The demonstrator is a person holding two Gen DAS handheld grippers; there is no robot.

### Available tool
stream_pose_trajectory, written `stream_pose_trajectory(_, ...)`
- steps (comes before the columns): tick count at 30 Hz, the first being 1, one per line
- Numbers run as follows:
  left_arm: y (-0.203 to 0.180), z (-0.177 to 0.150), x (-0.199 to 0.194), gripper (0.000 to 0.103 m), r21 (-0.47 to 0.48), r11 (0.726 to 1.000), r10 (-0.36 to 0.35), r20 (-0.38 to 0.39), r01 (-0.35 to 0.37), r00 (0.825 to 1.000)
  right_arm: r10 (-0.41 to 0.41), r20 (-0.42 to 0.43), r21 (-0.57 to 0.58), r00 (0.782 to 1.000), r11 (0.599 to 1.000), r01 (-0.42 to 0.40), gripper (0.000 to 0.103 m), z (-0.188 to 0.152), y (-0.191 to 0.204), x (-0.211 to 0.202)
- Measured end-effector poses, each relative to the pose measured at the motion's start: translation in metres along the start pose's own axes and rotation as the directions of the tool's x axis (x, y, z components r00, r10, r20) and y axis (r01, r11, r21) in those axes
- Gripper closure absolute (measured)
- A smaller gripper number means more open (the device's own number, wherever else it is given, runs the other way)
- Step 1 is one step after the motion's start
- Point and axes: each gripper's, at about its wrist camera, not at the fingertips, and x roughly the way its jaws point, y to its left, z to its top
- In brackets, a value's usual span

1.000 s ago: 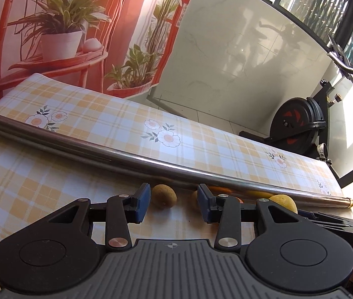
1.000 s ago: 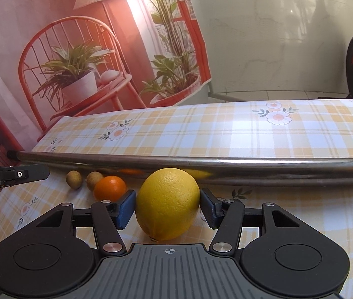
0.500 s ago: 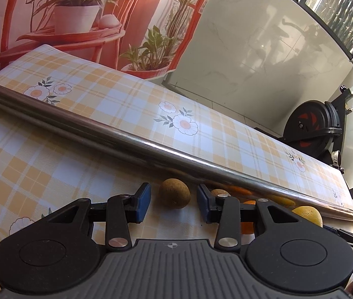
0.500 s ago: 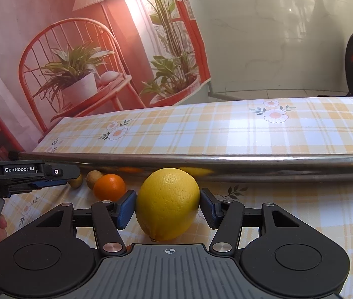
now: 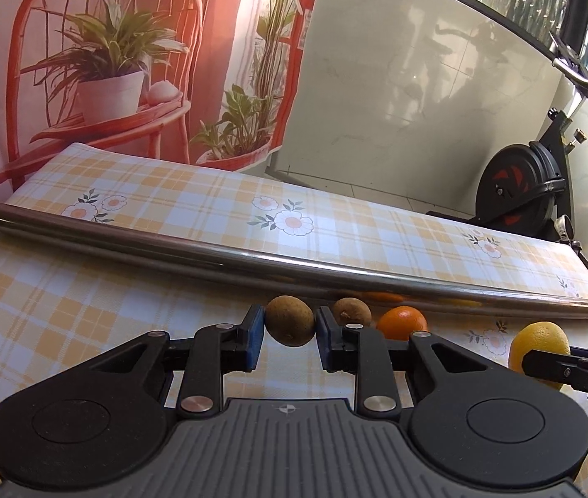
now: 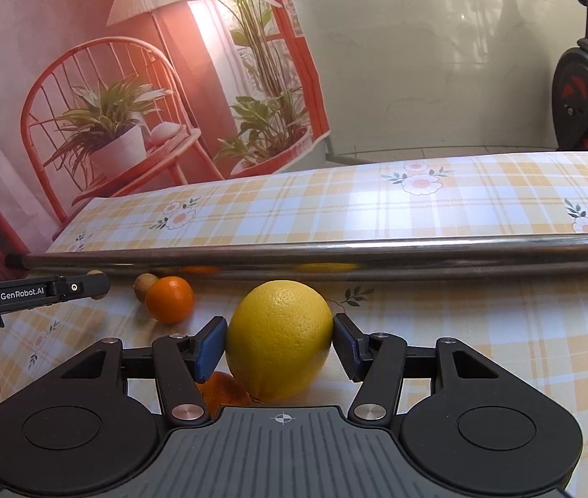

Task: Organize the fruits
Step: 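Grasp a brown kiwi with the left tool, then carry the kiwi in the left tool while the right tool carries the lemon to the plate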

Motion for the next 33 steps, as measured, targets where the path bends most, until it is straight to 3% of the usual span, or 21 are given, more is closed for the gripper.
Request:
stream_pose_trajectory(4, -0.007, -0.007, -0.022, 0.074, 0.026, 1.0, 0.003, 0.013, -0.004, 1.0, -0.009, 0.03, 0.011, 1.0, 1.0, 0.008, 0.051, -0.01, 0.0, -0.027)
stream_pose_trajectory(16, -0.031, -0.027, -0.083, 0.074, 0.078, 0.993, -0.091, 0.033, 0.089, 0.995, -0.031, 0.091, -0.002, 0.995, 0.999, 0.032, 0.051, -0.045, -0.002, -0.097)
stream_pose_trajectory(33, -0.05, -0.06, -0.133, 0.074, 0.115, 0.986, -0.127, 0.042, 0.122, 0.991, -0.001, 0.113, -0.049, 0.994, 0.999, 0.006, 0.051, -0.078, 0.03, -0.142)
